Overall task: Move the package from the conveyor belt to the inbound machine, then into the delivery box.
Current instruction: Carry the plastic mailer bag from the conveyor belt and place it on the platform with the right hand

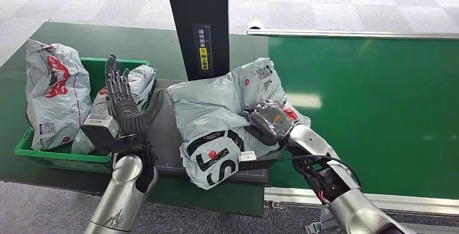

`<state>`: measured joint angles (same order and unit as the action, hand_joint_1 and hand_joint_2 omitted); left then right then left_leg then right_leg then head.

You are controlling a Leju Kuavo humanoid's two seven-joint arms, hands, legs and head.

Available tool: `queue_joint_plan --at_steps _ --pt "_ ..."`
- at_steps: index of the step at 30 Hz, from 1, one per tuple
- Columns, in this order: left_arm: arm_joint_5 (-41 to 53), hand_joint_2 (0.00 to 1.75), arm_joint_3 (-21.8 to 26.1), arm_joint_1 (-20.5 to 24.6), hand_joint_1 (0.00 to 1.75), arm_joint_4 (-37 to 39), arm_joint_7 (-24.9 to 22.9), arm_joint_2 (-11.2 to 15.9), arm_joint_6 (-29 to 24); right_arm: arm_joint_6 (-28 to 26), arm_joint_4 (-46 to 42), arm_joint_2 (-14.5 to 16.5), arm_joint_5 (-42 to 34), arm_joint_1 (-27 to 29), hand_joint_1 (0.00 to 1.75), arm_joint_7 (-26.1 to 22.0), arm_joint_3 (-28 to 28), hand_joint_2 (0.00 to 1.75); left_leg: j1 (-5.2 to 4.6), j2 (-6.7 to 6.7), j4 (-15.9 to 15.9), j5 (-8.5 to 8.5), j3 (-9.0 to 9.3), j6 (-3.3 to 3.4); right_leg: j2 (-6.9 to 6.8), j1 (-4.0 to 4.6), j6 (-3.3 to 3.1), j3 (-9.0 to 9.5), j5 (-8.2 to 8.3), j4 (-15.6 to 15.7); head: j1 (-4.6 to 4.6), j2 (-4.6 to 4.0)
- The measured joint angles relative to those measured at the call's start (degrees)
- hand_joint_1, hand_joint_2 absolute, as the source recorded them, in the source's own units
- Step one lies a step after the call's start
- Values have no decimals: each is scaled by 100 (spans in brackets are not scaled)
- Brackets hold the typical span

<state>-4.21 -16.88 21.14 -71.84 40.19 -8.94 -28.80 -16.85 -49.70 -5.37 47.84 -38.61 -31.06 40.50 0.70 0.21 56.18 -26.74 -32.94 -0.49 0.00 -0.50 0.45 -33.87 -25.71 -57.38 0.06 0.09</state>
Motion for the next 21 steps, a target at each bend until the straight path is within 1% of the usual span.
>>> queue_joint_plan --at_steps 5,8,11,13,15,16,17,18,20,21 --pt "-55 175 -82 55 0 25 0 -54 67 491 666 321 -400 -333 175 -18 247 175 0 0 0 0 0 0 0 0 0 -1 0 -1 1 0" --pt "-102 175 -134 151 0 85 0 -86 110 587 1078 558 -634 -504 175 97 309 175 0 0 1 0 0 0 1 0 0 -2 0 -1 0 0" --pt "-144 175 -193 239 0 160 -1 -121 131 356 1437 773 -644 -602 175 363 353 175 0 -1 1 0 0 0 0 0 0 -2 0 -1 1 0" --pt "-166 175 -229 295 0 218 -1 -144 133 88 1638 903 -593 -623 175 578 378 175 0 -1 1 0 0 0 0 0 0 -2 0 -1 0 0" --pt "-178 175 -270 360 0 286 0 -172 143 -225 1820 1033 -501 -632 175 900 393 175 0 -1 1 0 0 0 0 0 0 -3 0 -1 0 0" --pt "-182 175 -294 393 0 320 -1 -190 153 -379 1903 1094 -443 -639 173 1074 400 175 0 -1 1 0 0 0 0 0 0 -3 0 -1 -1 0" --pt "-186 175 -319 424 0 354 -2 -209 167 -508 1979 1149 -396 -645 166 1232 407 175 0 -1 1 0 0 0 0 0 0 -3 0 -1 0 0" --pt "-188 175 -345 453 0 388 -5 -228 180 -591 2045 1195 -371 -651 131 1345 412 175 0 -1 1 0 0 0 0 0 0 -3 0 -1 0 0" --pt "-189 175 -393 502 0 453 -14 -266 200 -660 2156 1261 -360 -657 51 1464 414 175 0 -1 1 0 0 0 0 0 0 -3 0 -1 1 0" --pt "-188 175 -416 522 0 484 -18 -283 210 -667 2203 1284 -365 -658 14 1487 413 175 0 -1 1 0 0 0 0 0 0 -3 0 -1 1 0"
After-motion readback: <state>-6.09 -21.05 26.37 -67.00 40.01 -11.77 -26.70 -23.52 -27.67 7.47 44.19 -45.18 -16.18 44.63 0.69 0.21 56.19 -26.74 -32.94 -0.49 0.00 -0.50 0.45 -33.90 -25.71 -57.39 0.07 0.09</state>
